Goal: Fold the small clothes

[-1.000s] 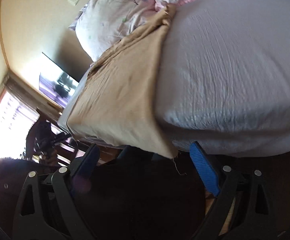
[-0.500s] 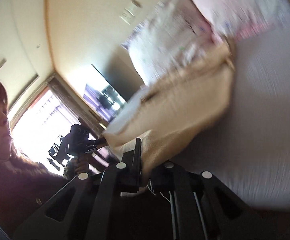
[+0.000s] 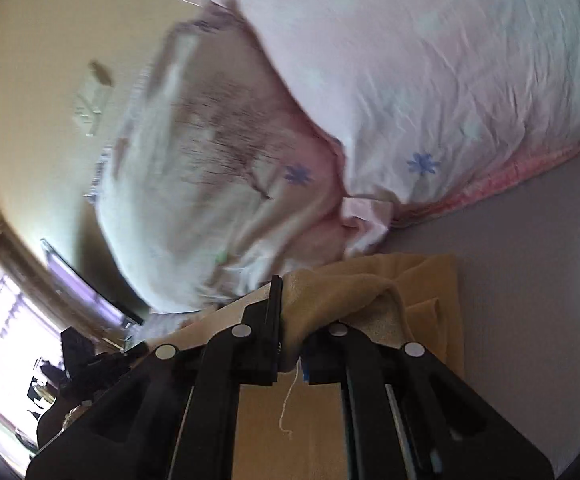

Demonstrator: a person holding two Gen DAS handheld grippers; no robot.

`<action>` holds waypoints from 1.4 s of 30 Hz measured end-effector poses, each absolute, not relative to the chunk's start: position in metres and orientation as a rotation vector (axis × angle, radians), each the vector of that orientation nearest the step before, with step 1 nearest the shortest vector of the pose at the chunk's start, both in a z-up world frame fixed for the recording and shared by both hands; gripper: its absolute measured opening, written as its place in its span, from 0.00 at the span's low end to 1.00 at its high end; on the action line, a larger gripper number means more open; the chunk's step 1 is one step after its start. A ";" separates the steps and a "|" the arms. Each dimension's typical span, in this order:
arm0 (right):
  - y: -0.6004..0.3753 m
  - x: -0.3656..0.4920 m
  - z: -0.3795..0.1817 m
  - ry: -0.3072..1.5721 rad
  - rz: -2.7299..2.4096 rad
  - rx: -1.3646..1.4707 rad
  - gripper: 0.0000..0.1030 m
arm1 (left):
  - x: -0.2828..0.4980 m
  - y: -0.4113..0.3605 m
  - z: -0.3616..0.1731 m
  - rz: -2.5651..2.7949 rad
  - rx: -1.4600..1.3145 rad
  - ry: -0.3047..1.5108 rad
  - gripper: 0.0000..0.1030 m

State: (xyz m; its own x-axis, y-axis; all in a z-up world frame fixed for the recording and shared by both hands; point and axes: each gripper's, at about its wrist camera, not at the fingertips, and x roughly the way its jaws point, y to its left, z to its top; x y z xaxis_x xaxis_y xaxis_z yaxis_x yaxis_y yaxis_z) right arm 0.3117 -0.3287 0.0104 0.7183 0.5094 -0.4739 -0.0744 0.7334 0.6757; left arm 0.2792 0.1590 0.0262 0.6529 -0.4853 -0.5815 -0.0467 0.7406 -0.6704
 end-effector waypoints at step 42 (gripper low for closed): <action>-0.423 0.223 0.013 0.546 0.140 0.739 0.83 | 0.284 -0.160 0.085 -1.001 -0.622 0.987 0.17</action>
